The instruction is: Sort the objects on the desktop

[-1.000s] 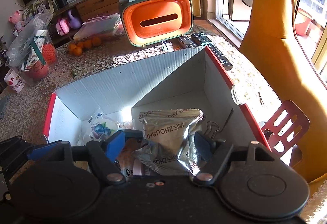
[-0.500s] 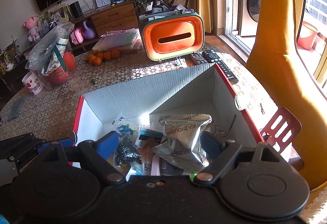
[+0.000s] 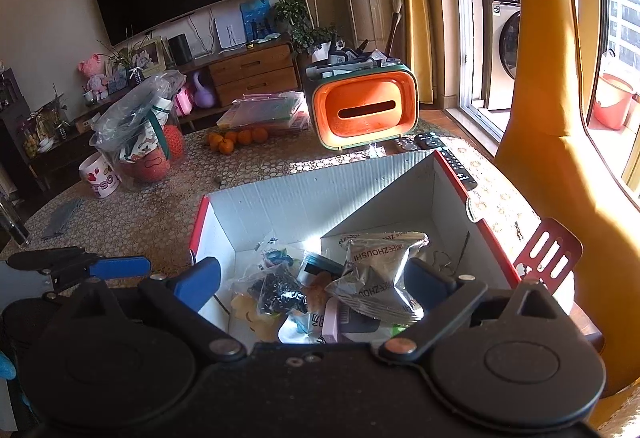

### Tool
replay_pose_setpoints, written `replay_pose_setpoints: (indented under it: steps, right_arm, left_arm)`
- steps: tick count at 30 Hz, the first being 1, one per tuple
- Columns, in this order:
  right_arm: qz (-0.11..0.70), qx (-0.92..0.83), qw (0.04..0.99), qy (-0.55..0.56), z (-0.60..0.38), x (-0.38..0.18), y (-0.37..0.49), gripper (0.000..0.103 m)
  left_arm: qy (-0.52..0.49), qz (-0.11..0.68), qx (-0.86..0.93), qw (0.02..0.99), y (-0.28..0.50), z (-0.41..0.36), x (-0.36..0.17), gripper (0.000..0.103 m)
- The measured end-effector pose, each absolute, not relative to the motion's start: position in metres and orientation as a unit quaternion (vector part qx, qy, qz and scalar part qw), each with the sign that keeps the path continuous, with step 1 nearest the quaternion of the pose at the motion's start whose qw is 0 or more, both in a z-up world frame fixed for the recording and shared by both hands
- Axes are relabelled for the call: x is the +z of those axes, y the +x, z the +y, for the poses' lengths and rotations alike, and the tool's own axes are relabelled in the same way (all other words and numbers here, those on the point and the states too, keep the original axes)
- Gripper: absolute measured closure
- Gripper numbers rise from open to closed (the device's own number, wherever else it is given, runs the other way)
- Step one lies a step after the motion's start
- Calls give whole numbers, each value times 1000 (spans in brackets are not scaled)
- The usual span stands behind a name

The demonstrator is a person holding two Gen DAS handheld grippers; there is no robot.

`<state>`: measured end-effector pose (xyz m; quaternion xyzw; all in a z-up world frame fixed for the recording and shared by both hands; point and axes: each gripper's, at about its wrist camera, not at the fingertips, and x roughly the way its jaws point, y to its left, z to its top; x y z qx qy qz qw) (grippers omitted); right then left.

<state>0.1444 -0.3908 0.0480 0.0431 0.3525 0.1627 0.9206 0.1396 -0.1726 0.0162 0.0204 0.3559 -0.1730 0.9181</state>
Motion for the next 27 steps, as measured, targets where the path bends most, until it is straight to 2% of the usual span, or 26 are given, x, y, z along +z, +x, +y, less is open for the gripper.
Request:
replay_pose_setpoints:
  steps: [2, 6, 16, 27]
  right_arm:
    - [341, 167, 924, 39, -388, 49, 137, 3]
    - [323, 177, 929, 27, -381, 50, 126, 1]
    - [293, 184, 938, -4, -365, 44, 96, 0]
    - [273, 173, 946, 6, -360, 44, 71, 0]
  left_arm:
    - [18, 356, -171, 919, 137, -170, 17, 20]
    - [13, 355, -166, 920, 133, -164, 17, 19]
    - [10, 354, -161, 921, 118, -152, 17, 4]
    - [9, 344, -163, 925, 94, -142, 21, 4]
